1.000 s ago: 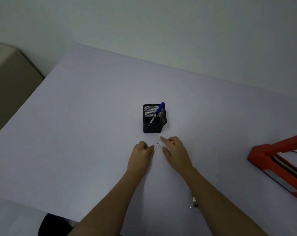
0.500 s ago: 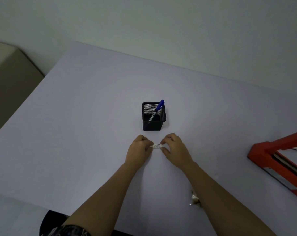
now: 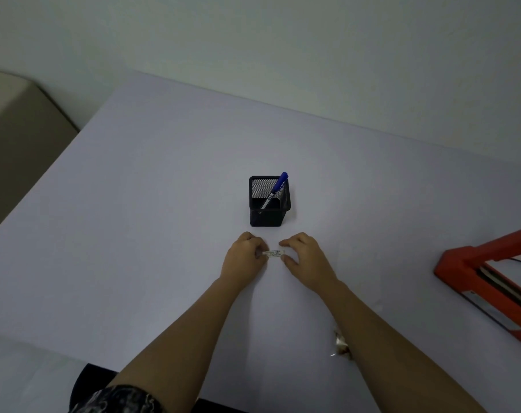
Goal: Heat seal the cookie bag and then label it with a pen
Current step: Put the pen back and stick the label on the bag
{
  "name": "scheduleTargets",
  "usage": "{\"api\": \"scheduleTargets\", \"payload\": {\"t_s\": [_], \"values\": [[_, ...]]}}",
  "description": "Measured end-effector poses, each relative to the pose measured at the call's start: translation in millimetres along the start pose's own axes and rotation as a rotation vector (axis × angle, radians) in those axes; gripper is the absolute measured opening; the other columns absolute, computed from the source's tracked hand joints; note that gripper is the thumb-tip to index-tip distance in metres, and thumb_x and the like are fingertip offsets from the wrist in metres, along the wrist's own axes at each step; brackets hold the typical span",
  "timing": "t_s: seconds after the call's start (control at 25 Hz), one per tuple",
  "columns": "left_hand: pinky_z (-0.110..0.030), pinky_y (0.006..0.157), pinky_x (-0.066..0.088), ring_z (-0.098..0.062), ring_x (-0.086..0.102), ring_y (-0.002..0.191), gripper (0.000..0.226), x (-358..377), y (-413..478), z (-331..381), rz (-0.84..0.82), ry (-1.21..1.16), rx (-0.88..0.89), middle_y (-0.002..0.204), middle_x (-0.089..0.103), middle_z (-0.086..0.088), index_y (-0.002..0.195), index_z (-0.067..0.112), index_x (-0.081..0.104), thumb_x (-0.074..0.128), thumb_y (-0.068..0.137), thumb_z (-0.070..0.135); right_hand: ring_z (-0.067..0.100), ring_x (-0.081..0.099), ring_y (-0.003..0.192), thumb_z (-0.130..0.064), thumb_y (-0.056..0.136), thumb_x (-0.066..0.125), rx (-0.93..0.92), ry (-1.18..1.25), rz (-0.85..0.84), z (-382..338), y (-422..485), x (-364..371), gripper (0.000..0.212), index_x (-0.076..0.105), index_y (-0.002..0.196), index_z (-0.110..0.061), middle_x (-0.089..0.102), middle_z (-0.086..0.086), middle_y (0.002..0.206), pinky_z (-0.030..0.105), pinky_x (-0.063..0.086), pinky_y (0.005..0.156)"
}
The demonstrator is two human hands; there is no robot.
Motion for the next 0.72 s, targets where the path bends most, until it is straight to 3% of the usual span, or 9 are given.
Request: {"api": "scheduleTargets", "payload": {"t_s": [0.16,0.28,0.4,0.48,0.72], "values": [[-0.019,0.066,0.041,-0.014,0.052,0.072,0.010,-5.1,-1.8,3.1,-0.063,-0.034,-0.027,0.088,0.066,-0.012,0.086,0.005,0.067,0.060,0.084,0.011,0.015,0.058,0.080,-0.010,0.084,0.065,0.096,0.181,0.022,-6.6,-3.0,-6.5,0.009,0.068,0.091,-0.007,0.064,0.008,0.090,0.024,0.048,0.076],[-0.015,0.066,0.044,-0.010,0.055,0.069,0.010,-23.1,-7.2,15.3,-0.093,-0.264,-0.102,0.082,0.066,-0.002,0.089,0.012,0.067,0.061,0.087,0.019,0.006,0.061,0.074,-0.015,0.085,0.065,0.284,0.434,0.074,-18.4,-11.7,-20.4,0.007,0.066,0.090,-0.010,0.067,0.000,0.082,0.008,0.047,0.069],[-0.026,0.070,0.049,-0.013,0.059,0.073,0.010,-49.3,-17.7,44.3,-0.099,-0.548,-0.117,0.082,0.069,-0.006,0.091,0.022,0.069,0.061,0.087,0.017,0.014,0.064,0.083,-0.013,0.086,0.063,0.381,0.756,0.123,-41.9,-28.4,-48.5,0.008,0.064,0.094,-0.012,0.069,0.001,0.087,0.019,0.051,0.077],[-0.023,0.068,0.049,-0.013,0.060,0.073,0.013,-65.9,-28.0,72.6,-0.140,-0.635,-0.079,0.085,0.070,-0.010,0.092,0.021,0.070,0.061,0.087,0.013,0.013,0.065,0.084,-0.009,0.087,0.060,0.383,0.928,0.151,-58.4,-44.6,-75.7,0.011,0.065,0.095,-0.015,0.070,0.002,0.088,0.026,0.051,0.081],[-0.015,0.063,0.048,-0.007,0.061,0.071,0.015,-87.5,-50.9,155.9,-0.238,-0.710,0.069,0.077,0.068,-0.004,0.096,0.016,0.071,0.062,0.086,0.008,0.006,0.067,0.075,-0.009,0.088,0.060,0.310,1.098,0.249,-79.0,-92.5,-153.8,0.013,0.069,0.090,-0.019,0.072,-0.002,0.080,0.018,0.053,0.071]]}}
Point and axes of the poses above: each hand's wrist, its own y-axis towards the middle knuckle, its own x-axis out of the palm, z = x × y, the point moved 3 cm from there along y, towards the middle knuckle
